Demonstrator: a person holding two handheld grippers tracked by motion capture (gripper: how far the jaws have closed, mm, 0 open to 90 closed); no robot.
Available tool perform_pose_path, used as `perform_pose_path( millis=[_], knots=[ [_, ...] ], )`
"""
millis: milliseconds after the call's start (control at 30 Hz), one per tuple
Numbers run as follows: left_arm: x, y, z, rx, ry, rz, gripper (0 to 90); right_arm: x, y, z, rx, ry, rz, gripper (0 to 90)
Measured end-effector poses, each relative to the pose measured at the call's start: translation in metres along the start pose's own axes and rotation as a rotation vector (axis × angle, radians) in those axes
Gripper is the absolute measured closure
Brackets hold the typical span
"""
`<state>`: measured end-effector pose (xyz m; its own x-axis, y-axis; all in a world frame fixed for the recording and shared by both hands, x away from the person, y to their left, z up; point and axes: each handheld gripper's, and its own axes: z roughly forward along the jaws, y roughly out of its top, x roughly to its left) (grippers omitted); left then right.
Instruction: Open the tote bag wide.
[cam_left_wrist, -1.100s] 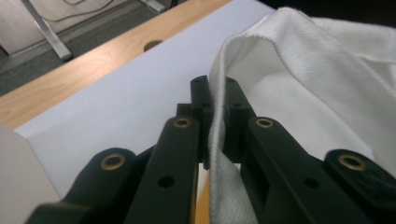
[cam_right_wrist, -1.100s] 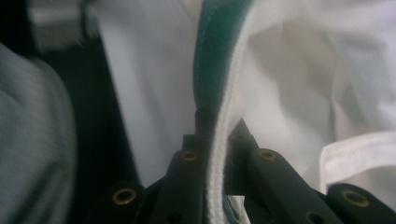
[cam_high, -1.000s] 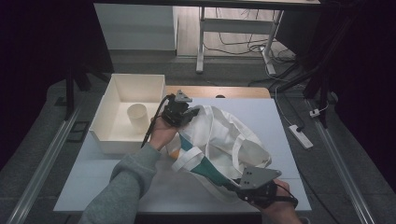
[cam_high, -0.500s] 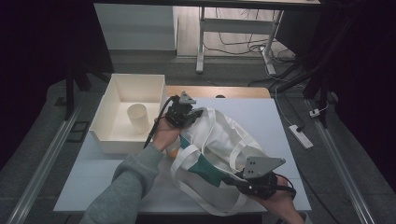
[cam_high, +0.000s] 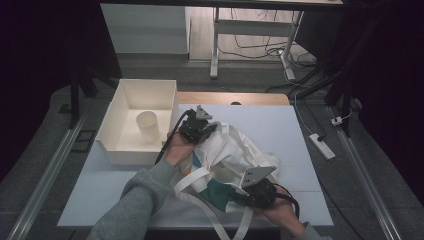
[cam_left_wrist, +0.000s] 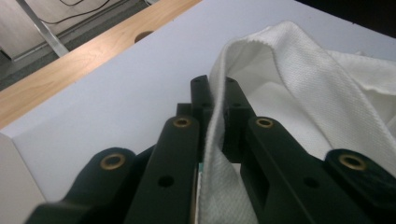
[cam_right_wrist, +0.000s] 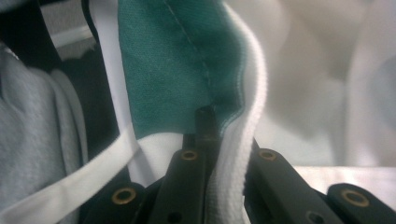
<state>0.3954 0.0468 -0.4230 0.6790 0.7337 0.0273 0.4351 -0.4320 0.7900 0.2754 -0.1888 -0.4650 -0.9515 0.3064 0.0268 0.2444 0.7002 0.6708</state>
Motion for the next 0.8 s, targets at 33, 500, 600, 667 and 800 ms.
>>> perform_pose_path(
  millis=[33, 500, 600, 667, 800],
  knots=[
    [0.0, -0.002, 0.0, 0.001, 0.002, 0.001, 86.4, 0.0, -0.001, 0.006, 0.017, 0.004, 0.0, 86.7],
    [-0.004, -0.011, -0.006, -0.024, 0.0, 0.014, 86.3, 0.014, 0.011, -0.045, -0.182, -0.132, 0.024, 45.0],
    [-0.003, -0.011, -0.007, -0.023, -0.003, 0.013, 86.3, 0.005, 0.016, -0.062, -0.186, -0.235, 0.023, 44.7],
    [-0.003, -0.012, -0.007, -0.024, 0.0, 0.013, 86.3, -0.012, 0.016, -0.06, -0.16, -0.257, 0.049, 44.0],
    [-0.003, -0.013, -0.008, -0.02, -0.002, 0.015, 86.2, -0.043, 0.014, -0.032, -0.062, -0.27, 0.075, 42.6]
  ],
)
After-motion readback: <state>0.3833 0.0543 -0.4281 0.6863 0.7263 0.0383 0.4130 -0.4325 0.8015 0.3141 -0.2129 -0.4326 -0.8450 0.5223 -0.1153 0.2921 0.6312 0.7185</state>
